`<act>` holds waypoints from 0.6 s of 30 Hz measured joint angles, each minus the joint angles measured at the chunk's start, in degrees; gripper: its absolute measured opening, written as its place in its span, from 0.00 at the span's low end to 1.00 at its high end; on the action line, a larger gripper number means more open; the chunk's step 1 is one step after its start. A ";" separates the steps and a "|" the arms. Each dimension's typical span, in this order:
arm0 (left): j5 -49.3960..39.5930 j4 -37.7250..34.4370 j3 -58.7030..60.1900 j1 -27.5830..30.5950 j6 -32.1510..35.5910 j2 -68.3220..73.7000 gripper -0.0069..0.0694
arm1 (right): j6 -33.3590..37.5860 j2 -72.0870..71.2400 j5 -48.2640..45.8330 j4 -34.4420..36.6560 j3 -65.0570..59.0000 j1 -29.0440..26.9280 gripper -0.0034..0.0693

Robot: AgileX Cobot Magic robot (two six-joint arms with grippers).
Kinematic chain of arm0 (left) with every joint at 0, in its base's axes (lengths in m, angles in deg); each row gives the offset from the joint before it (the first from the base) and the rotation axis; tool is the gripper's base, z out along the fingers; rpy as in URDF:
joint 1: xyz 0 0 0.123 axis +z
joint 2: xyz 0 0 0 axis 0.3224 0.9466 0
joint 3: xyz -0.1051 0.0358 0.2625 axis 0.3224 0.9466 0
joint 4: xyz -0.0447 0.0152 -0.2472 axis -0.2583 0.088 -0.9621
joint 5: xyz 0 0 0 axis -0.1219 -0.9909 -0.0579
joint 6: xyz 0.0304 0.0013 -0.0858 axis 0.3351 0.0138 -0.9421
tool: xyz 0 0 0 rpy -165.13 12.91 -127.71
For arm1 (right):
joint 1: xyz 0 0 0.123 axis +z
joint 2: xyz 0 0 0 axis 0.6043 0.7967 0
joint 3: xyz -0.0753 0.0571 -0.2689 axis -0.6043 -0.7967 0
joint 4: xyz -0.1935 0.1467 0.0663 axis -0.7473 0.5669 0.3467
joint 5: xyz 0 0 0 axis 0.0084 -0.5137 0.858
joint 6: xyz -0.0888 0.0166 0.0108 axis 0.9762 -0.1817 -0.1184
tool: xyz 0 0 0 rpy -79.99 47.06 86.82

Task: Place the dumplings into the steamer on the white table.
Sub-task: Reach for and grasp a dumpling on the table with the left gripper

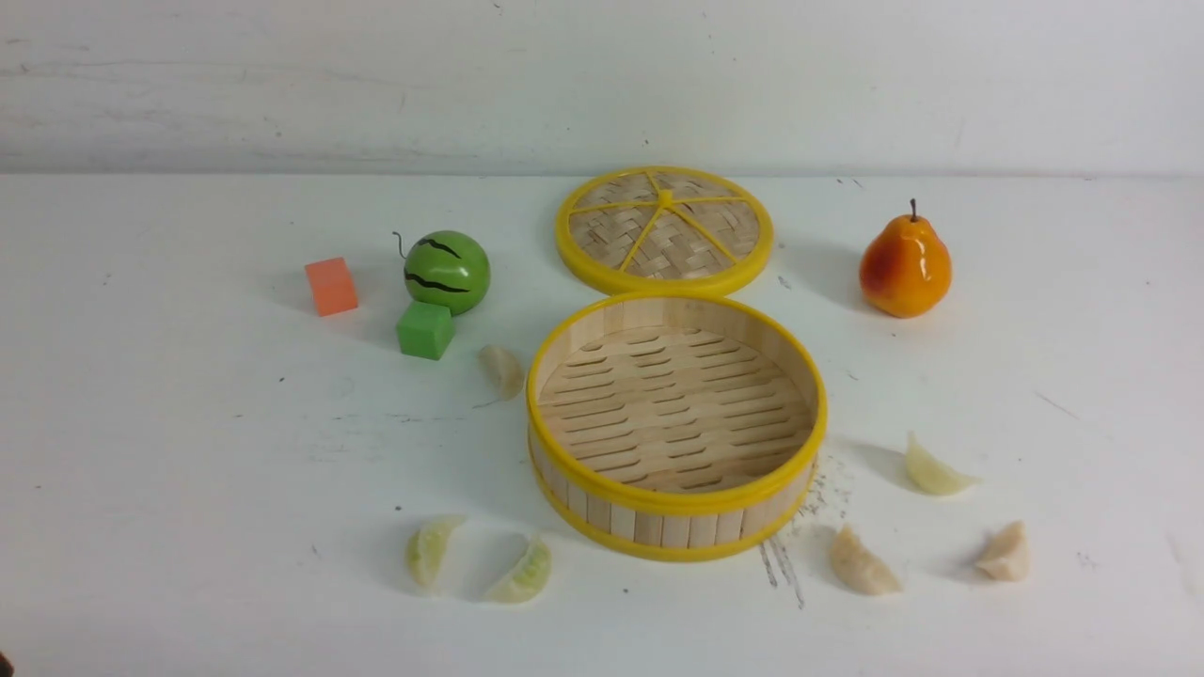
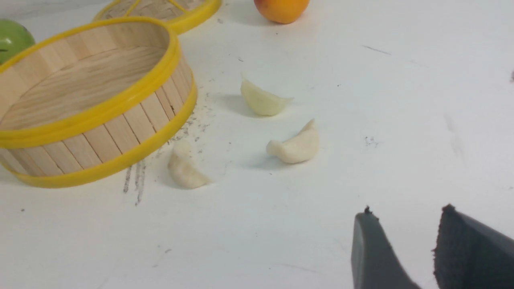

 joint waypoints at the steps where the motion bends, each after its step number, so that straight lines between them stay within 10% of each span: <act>1: 0.41 -1.06 0.00 0.00 -1.06 0.00 0.40 | -0.12 0.00 0.00 0.40 0.00 0.00 0.38; 7: 8.73 -35.98 0.00 0.00 -33.74 0.00 0.40 | -9.51 0.00 -0.93 27.71 -0.43 0.00 0.38; 18: 5.06 -42.40 0.00 0.00 -35.92 0.00 0.40 | -11.16 0.00 5.51 40.04 -0.43 0.00 0.38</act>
